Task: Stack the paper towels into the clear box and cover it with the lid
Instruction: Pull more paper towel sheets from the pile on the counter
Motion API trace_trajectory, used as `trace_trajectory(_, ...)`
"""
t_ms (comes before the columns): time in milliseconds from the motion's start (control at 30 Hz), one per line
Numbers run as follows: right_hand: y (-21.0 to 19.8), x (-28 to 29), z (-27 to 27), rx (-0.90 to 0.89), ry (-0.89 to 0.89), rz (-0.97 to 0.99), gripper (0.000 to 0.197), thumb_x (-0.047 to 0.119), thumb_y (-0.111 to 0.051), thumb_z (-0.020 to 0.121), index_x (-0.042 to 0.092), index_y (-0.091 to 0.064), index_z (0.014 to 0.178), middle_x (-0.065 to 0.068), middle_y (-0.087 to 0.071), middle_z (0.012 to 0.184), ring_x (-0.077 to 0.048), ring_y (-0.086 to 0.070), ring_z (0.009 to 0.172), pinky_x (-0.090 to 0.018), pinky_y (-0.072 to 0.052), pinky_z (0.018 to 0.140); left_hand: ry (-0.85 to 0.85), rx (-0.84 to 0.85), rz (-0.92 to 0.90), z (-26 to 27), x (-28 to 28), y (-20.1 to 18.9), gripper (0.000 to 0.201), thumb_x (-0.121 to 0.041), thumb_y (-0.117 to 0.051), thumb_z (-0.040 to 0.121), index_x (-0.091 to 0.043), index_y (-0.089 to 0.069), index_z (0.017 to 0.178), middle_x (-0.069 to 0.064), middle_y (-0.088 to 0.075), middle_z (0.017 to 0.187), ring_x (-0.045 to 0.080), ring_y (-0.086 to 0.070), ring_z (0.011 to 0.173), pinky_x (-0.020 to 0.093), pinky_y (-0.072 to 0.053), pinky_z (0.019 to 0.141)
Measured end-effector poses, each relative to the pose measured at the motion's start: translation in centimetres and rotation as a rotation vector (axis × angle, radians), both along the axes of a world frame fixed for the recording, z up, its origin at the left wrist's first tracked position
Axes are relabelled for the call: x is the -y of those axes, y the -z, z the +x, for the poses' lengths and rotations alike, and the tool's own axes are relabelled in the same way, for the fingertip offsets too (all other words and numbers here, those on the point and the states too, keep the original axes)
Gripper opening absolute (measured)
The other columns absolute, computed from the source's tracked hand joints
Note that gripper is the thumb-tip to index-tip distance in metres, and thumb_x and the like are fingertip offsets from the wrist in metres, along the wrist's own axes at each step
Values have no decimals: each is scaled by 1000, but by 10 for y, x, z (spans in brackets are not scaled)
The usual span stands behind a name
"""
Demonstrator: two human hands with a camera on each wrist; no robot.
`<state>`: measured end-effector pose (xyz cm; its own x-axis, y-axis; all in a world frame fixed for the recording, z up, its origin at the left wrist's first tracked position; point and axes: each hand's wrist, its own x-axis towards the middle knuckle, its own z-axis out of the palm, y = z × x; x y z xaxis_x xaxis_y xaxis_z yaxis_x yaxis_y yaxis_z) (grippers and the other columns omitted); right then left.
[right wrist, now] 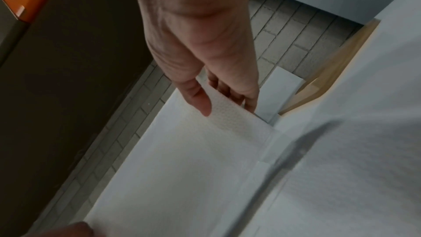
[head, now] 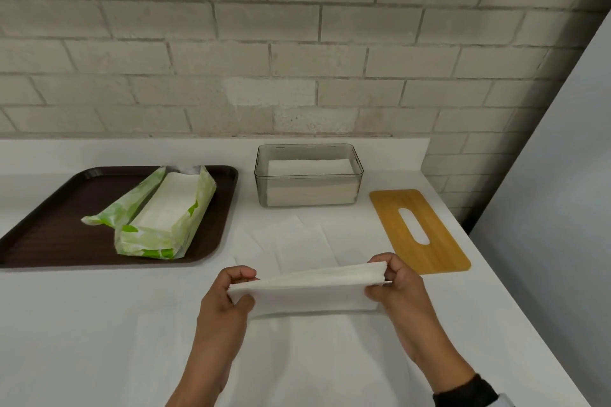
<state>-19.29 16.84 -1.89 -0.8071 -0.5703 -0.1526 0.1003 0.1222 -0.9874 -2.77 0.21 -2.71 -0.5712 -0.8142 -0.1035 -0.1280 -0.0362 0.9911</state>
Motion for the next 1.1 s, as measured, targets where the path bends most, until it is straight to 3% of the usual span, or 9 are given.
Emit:
trace_trajectory(200, 13, -2, -2, 18, -114, 240, 45, -19, -52, 70, 20, -55, 93, -3, -55, 90, -15, -51, 80, -21, -41, 61, 44, 54, 21, -3, -3, 4, 46, 19, -45, 80, -21, -60, 96, 0, -66, 95, 17, -57, 85, 23, -41, 68)
trace_trajectory(333, 13, -5, -2, -9, -66, 204, 32, -14, -59, 73, 15, -58, 86, -2, -57, 83, -15, -52, 76, -21, -40, 62, 40, 57, 0, -2, -4, 1, 39, 12, -51, 84, -24, -61, 94, -1, -65, 93, 18, -53, 77, 25, -39, 63)
trace_trajectory(500, 13, -7, -1, -34, -102, 234, 28, -10, -63, 75, 15, -59, 89, 0, -61, 86, -16, -56, 81, -20, -43, 65, 57, 98, -25, -3, -1, 2, 39, 11, -51, 84, -25, -60, 94, -1, -65, 97, 21, -55, 87, 26, -41, 66)
trace_trajectory(667, -21, -7, -7, -62, -61, 53, 25, -3, -67, 79, 15, -65, 95, -2, -73, 96, -22, -68, 94, -38, -54, 87, 216, 188, -125, 10, 9, -11, 30, 4, -65, 80, -26, -65, 83, 2, -68, 83, 22, -60, 75, 24, -41, 58)
trace_trajectory(800, -66, 0, 0, -225, -173, -85, 25, -5, -73, 73, 14, -64, 87, 1, -72, 88, -16, -68, 85, -33, -56, 79, 442, 191, -252, 4, -6, -36, 22, -10, -75, 77, -31, -69, 83, -3, -73, 88, 15, -69, 81, 27, -53, 74)
trace_trajectory(867, -81, 7, 5, -298, -159, -173, 32, -8, -73, 71, 19, -63, 84, 7, -69, 83, -9, -66, 80, -25, -55, 69, 389, 36, -211, -8, -22, -49, 14, -13, -72, 81, -24, -69, 88, -6, -74, 88, 11, -70, 80, 24, -55, 70)
trace_trajectory(933, -85, 14, 6, -293, -38, -322, 45, -11, -72, 68, 25, -59, 92, 8, -65, 90, -7, -63, 82, -21, -52, 68, 255, -91, -133, -21, -31, -54, 11, -13, -69, 82, -21, -69, 90, -7, -74, 86, 11, -71, 77, 21, -53, 64)
trace_trajectory(1000, -77, 18, 8, -123, 41, -434, 56, -10, -74, 66, 26, -54, 103, 5, -64, 99, -9, -63, 84, -22, -52, 68, 134, -184, -63, -30, -35, -51, 13, -11, -68, 83, -20, -69, 94, -6, -75, 89, 13, -71, 82, 25, -53, 70)
trace_trajectory(1100, -51, 25, 27, 75, -57, -348, 44, -3, -67, 79, 25, -54, 111, -1, -66, 111, -16, -66, 97, -29, -54, 76, 52, -220, -18, -36, -42, -46, 16, -9, -65, 86, -20, -67, 97, -2, -75, 93, 19, -70, 88, 32, -55, 77)
